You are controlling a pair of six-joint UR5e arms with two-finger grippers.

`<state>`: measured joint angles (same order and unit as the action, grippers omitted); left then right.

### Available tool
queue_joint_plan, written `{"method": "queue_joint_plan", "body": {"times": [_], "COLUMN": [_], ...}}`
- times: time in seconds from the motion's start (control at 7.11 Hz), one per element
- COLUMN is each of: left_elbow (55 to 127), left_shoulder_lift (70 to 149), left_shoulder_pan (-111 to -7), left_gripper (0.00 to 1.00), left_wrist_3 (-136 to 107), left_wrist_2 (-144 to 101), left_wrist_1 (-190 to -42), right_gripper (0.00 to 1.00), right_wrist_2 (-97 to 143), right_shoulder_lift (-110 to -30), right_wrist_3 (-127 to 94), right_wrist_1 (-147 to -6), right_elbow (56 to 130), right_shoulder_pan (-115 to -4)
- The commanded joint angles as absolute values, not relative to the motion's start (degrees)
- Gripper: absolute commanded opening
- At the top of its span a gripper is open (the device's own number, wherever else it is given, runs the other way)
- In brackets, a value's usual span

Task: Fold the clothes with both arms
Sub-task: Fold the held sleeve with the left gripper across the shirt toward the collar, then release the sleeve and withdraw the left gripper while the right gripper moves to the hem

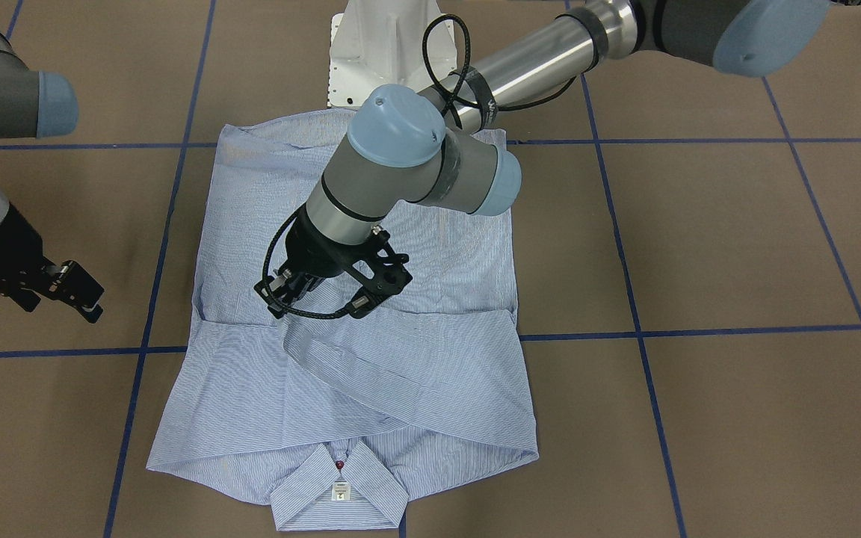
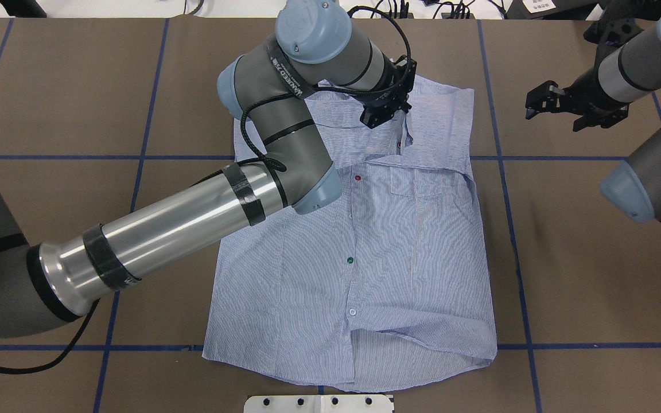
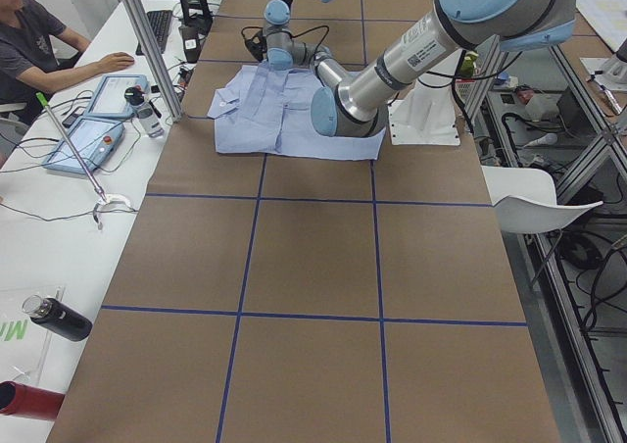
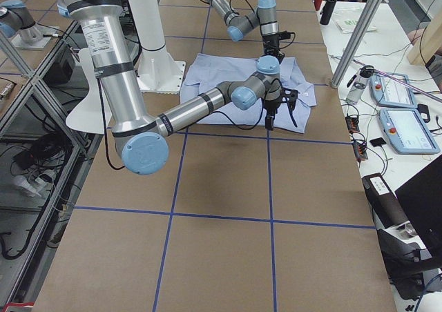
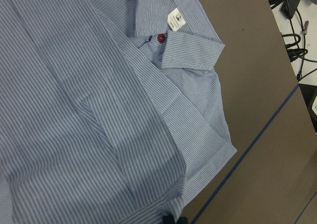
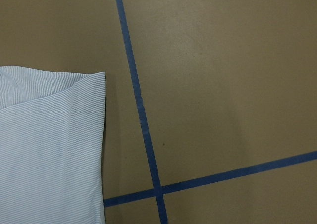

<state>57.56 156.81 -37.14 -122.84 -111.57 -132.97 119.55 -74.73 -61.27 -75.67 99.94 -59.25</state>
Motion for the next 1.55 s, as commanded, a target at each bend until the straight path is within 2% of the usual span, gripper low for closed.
{"method": "queue_joint_plan", "body": {"times": [0.0,0.56,0.7,0.84,1.12,1.41], "left_elbow": [57.39,57.39,57.39,57.39,58.35,65.70], "left_shoulder_lift": [157.32,157.67,157.59,157.67,157.68,153.66], "left_shoulder_pan": [-35.25,-32.61,-32.52,-32.61,-33.04,-34.45], "left_gripper": [0.00,0.00,0.50,0.73,0.82,0.83], "left_wrist_3": [-122.87,-122.61,-122.26,-121.91,-121.56,-119.55], "left_wrist_2": [-109.43,-108.20,-107.93,-107.93,-108.02,-108.72], "left_wrist_1": [-133.24,-133.95,-134.29,-134.30,-134.38,-133.16], "right_gripper": [1.00,1.00,1.00,1.00,1.00,1.00], "right_wrist_2": [120.23,120.15,120.06,120.06,120.23,119.10], "right_shoulder_lift": [-75.76,-75.94,-75.85,-75.59,-74.97,-72.88], "right_wrist_3": [-60.91,-61.08,-61.61,-61.96,-62.92,-78.23], "right_wrist_1": [-75.67,-75.67,-75.67,-75.67,-75.67,-75.50], "right_elbow": [100.63,100.63,100.63,100.63,101.86,105.28], "right_shoulder_pan": [-60.29,-60.21,-60.12,-60.12,-59.16,-50.93]}}
